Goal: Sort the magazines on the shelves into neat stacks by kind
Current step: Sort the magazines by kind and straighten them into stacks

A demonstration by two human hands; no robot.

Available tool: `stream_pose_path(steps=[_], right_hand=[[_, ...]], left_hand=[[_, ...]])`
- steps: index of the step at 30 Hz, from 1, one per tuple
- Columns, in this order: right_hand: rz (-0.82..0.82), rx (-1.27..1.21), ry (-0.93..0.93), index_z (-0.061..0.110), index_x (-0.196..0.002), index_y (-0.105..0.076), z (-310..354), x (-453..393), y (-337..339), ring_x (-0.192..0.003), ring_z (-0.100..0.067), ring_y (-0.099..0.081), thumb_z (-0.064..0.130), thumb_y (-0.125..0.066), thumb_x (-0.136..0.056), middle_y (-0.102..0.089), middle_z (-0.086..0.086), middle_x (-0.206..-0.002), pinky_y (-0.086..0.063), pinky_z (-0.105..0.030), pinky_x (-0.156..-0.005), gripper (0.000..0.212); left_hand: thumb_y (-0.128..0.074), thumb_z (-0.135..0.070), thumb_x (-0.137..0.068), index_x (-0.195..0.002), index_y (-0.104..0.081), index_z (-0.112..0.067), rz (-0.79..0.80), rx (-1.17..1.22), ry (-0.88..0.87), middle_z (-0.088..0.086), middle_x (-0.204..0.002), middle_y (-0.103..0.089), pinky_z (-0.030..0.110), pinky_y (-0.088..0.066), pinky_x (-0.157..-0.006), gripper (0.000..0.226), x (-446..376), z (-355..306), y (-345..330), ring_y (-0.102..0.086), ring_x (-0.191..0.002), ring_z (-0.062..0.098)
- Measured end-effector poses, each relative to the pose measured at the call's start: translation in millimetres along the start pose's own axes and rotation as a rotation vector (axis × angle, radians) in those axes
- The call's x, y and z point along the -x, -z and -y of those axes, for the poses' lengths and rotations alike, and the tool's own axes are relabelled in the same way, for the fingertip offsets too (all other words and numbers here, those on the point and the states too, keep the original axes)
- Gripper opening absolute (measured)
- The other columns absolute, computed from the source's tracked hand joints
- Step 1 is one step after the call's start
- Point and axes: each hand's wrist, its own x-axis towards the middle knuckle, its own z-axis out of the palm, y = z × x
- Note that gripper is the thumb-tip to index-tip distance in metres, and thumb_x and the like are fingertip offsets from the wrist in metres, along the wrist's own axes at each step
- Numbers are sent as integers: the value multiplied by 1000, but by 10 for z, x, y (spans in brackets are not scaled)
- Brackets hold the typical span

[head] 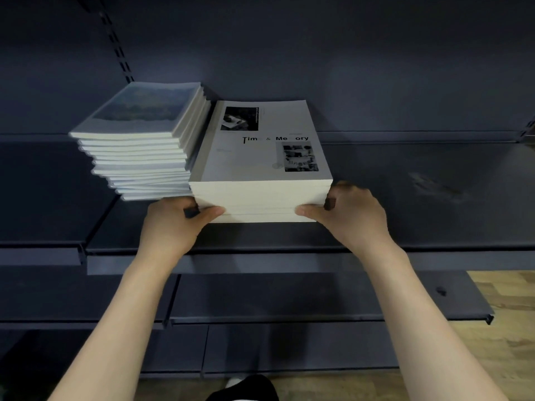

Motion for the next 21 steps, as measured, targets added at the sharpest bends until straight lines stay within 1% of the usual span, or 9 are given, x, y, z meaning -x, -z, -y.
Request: stream_pose_path(steps=[2, 4, 6, 10, 14, 15, 17, 19, 21], right_hand=[[38, -23, 10, 19, -93, -59, -19, 11, -16, -79, -15, -56, 60, -65, -75, -56, 4, -89, -40, -25, -59, 46], [52, -71, 6, 23, -95, -59, -34, 18, -32, -77, -14, -54, 58, -65, -76, -53, 4, -86, -37, -24, -57, 41], [78, -118, 0, 23, -96, -60, -50, 2, -31, -77, -15, -55, 57, -66, -76, -54, 4, -85, -40, -26, -59, 40], [141, -134, -7, 20, -102, -66, -79, -73, 4, -84, -14, -61, 57, -68, -73, -65, 6, -92, -54, -35, -74, 47], [143, -107, -9, 22, -99, -69, -90, -121, 21, -83, -13, -62, 59, -68, -71, -68, 8, -89, -54, -37, -76, 46], [140, -107, -11, 22, -99, -69, -96, -116, 13, -83, -13, -62, 60, -68, -71, -68, 7, -89, -55, -37, -76, 47], [134, -124, -18, 21, -99, -69, -104, -101, -5, -84, -13, -62, 60, -67, -70, -67, 6, -92, -55, -38, -77, 49], [138, -162, -24, 21, -99, -69, -109, -89, -9, -84, -12, -61, 58, -68, -71, -66, 6, -92, -54, -38, -78, 47], [156, -201, -29, 22, -95, -68, -124, -87, -5, -83, -12, -61, 54, -69, -72, -65, 6, -90, -54, -37, -76, 39]], left_hand=[[-71, -36, -78, -104, -71, -16, 1, -13, 10, -6, -95, -67, 19, -40, -68, 33, 3, -5, -3, -55, -81, 6], [-72, -36, -77, -103, -72, -15, 0, -17, 19, -2, -98, -70, 23, -41, -73, 34, -3, -15, 3, -57, -84, 10], [-73, -36, -76, -100, -73, -16, 12, -23, 29, -1, -97, -71, 23, -42, -75, 32, -30, -18, 13, -59, -85, 10], [-74, -38, -74, -93, -74, -15, -8, -52, 14, 0, -89, -72, 24, -44, -72, 29, -34, -22, 8, -62, -81, 12], [-73, -39, -75, -86, -75, -11, -46, -91, -6, 2, -78, -72, 30, -49, -68, 30, -6, -43, -22, -63, -72, 18], [-73, -39, -75, -86, -75, -11, -57, -85, -6, 2, -79, -72, 30, -50, -69, 30, -2, -37, -28, -63, -74, 18], [-74, -39, -74, -93, -74, -15, -65, -46, 2, 0, -90, -73, 29, -50, -75, 31, 10, -10, -32, -63, -82, 15], [-74, -46, -71, -102, -71, -22, -17, -49, 8, -7, -100, -70, 30, -50, -80, 39, 30, 19, -38, -61, -92, 12], [-71, -55, -69, -107, -66, -27, 42, -104, 27, -11, -104, -64, 31, -49, -79, 47, 43, 42, -45, -58, -97, 12]])
